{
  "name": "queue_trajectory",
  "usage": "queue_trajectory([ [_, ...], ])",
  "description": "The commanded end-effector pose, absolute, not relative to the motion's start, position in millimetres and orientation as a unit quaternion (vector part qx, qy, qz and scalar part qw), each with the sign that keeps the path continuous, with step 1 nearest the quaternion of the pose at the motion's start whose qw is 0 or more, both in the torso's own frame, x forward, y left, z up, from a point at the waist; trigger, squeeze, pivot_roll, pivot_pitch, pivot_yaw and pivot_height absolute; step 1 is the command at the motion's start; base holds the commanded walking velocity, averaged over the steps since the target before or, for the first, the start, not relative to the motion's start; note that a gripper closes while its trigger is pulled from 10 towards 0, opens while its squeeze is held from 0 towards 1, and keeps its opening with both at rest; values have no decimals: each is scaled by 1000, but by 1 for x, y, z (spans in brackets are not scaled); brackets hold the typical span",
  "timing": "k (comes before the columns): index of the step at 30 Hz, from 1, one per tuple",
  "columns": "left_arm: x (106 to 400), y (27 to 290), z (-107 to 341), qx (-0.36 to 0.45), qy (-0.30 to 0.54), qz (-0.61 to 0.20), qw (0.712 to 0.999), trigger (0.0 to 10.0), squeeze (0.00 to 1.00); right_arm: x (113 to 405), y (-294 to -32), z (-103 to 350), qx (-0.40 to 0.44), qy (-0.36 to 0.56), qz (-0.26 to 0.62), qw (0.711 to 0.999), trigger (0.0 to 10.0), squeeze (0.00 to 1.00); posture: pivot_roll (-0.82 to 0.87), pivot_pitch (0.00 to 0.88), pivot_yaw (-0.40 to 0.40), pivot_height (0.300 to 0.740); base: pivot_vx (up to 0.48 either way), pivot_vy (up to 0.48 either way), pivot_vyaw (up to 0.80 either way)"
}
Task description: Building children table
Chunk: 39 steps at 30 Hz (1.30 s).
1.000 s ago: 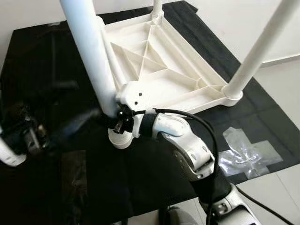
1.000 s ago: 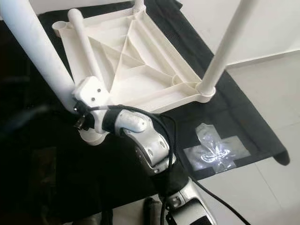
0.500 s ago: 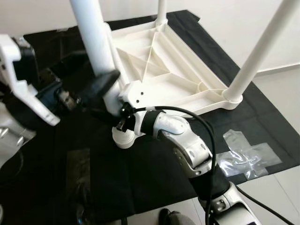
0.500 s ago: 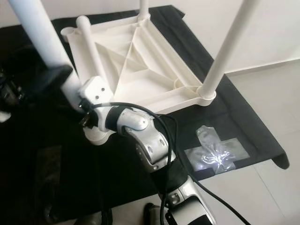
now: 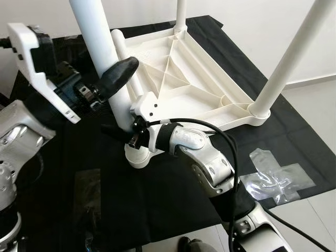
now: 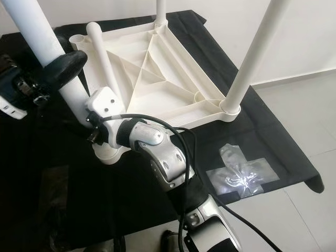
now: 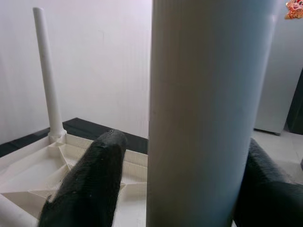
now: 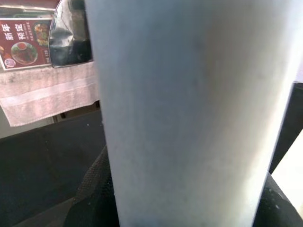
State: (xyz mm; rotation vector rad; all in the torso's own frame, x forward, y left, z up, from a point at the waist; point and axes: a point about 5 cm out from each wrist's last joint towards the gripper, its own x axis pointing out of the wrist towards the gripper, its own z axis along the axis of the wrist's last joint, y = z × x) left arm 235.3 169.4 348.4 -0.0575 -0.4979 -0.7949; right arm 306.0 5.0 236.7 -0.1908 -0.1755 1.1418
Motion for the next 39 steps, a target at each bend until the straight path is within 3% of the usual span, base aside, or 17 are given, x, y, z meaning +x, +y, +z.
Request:
queue_trajectory([
  [1, 235, 166, 348, -28, -239, -390, 889, 0, 0, 312, 2, 209, -98, -16, 528, 844, 10000, 0, 32, 221, -8, 740, 0, 0, 0],
  [8, 234, 164, 346, -24, -231, -401, 886, 0, 0, 316, -2, 217, -83, -27, 532, 842, 10000, 0, 34, 220, -8, 740, 0, 0, 0],
  [9, 234, 163, 345, -24, -228, -405, 885, 0, 0, 316, -4, 223, -64, -33, 552, 831, 10000, 529, 34, 220, -8, 740, 0, 0, 0],
  [11, 234, 163, 345, -24, -228, -405, 885, 0, 0, 316, -4, 223, -64, -33, 552, 831, 10000, 529, 34, 220, -8, 740, 0, 0, 0],
  [12, 235, 162, 345, -22, -226, -408, 884, 0, 0, 317, -9, 232, -50, -50, 576, 814, 10000, 1000, 38, 221, -6, 740, 0, 0, 0],
  [14, 235, 160, 344, -21, -224, -412, 883, 0, 0, 317, -16, 243, -52, -71, 611, 787, 10000, 1000, 40, 221, -4, 740, 0, 0, 0],
  [16, 234, 159, 344, -19, -222, -419, 881, 0, 0, 322, -31, 259, -98, -99, 658, 740, 10000, 1000, 45, 224, 1, 740, 0, 0, 0],
  [18, 234, 158, 344, -19, -221, -420, 880, 0, 0, 324, -35, 262, -121, -103, 670, 725, 10000, 1000, 45, 224, 1, 740, 0, 0, 0],
  [19, 234, 158, 345, -19, -221, -423, 879, 0, 0, 327, -39, 265, -144, -105, 681, 710, 10000, 843, 49, 227, 3, 740, 0, 0, 0],
  [21, 234, 158, 345, -19, -221, -423, 879, 0, 0, 327, -39, 265, -144, -105, 681, 710, 10000, 843, 49, 227, 3, 740, 0, 0, 0],
  [22, 233, 157, 345, -19, -220, -425, 878, 0, 0, 330, -42, 269, -165, -103, 693, 694, 10000, 0, 54, 230, 6, 740, 0, 0, 0],
  [24, 232, 156, 346, -17, -219, -430, 876, 0, 0, 336, -44, 282, -192, -99, 716, 664, 10000, 0, 68, 241, 11, 740, 0, 0, 0],
  [27, 231, 156, 346, -17, -218, -432, 875, 0, 0, 338, -44, 286, -197, -96, 723, 656, 10000, 0, 68, 241, 11, 740, 0, 0, 0],
  [33, 227, 153, 349, -13, -216, -444, 870, 0, 0, 343, -37, 304, -180, -94, 778, 595, 10000, 0, 94, 268, 22, 740, 0, 0, 0],
  [37, 225, 151, 350, -13, -213, -449, 868, 0, 0, 347, -31, 307, -177, -90, 790, 580, 10000, 0, 111, 282, 23, 740, 0, 0, 0],
  [38, 224, 150, 351, -13, -213, -450, 867, 0, 0, 347, -29, 309, -171, -91, 795, 575, 1804, 0, 118, 289, 24, 740, 0, 0, 0],
  [39, 224, 149, 351, -13, -213, -451, 867, 0, 0, 348, -27, 310, -166, -92, 799, 571, 1804, 0, 120, 291, 24, 740, 0, 0, 0],
])
